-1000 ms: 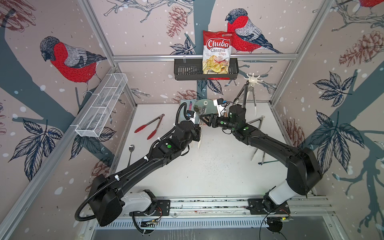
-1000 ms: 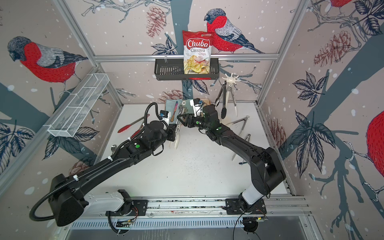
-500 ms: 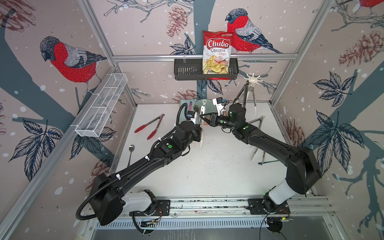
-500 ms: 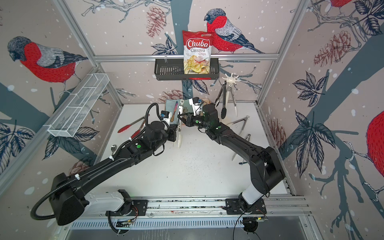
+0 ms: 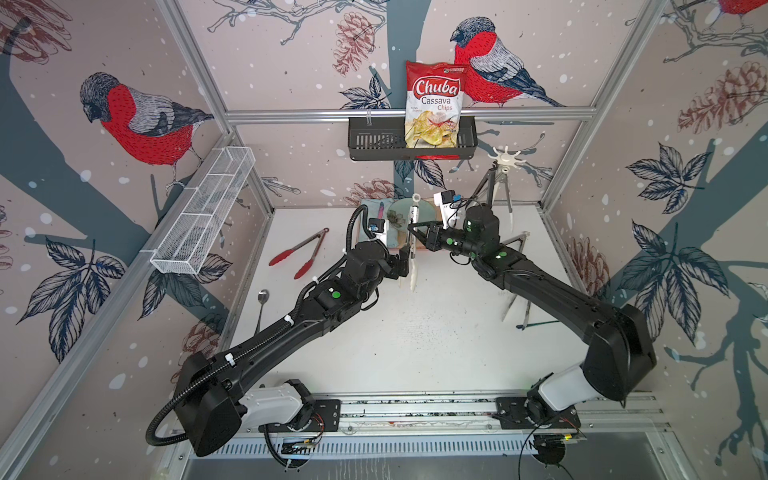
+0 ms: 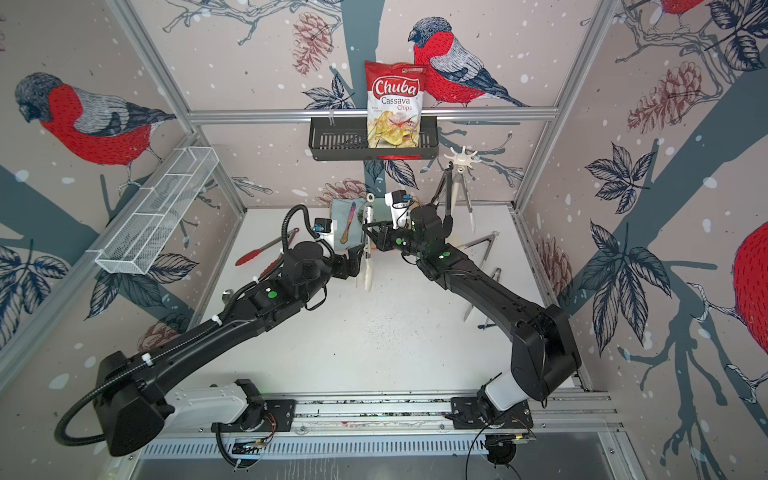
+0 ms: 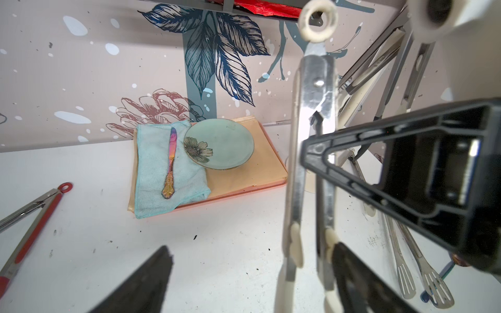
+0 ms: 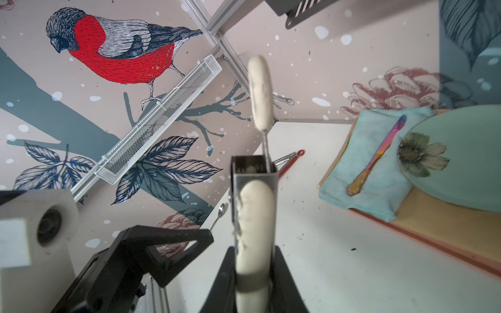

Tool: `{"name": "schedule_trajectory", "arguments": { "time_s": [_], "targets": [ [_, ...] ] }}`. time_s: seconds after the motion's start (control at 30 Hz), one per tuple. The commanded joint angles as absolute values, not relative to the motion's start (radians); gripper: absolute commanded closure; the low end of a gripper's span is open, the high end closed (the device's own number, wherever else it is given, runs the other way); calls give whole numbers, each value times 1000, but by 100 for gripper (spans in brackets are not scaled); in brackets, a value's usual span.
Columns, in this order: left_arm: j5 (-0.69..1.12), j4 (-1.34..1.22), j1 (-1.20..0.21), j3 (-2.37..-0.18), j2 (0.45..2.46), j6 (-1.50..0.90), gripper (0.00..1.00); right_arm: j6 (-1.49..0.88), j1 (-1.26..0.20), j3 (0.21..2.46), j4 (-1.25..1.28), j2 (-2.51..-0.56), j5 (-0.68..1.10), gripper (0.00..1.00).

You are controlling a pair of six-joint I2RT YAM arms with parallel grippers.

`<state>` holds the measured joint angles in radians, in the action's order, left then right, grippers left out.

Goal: Hang food tongs on kitchen utensil racks
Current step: Pick up the food tongs from the center of the board.

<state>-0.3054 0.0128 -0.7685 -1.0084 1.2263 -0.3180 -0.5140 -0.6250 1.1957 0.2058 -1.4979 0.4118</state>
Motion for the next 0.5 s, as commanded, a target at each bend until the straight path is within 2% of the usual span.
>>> {"name": "schedule_trajectory", "arguments": {
  "time_s": [0.0,0.23,0.37,0.47],
  "targets": [
    [-284,-41,-770,-1015,1208,-343,1,-448,-629,1173,229,-1443,294,100],
    [-295,-20,-767,-1006,1168,-344,1,-375,-620,1114,252,-1335,113,100],
    [-302,-3,-761,-1003,1164,-345,1,-367,-591,1118,239,-1309,111,100],
    [-308,2,-755,-1003,1154,-350,1,-370,-539,1114,244,-1284,203,100]
  ]
}}
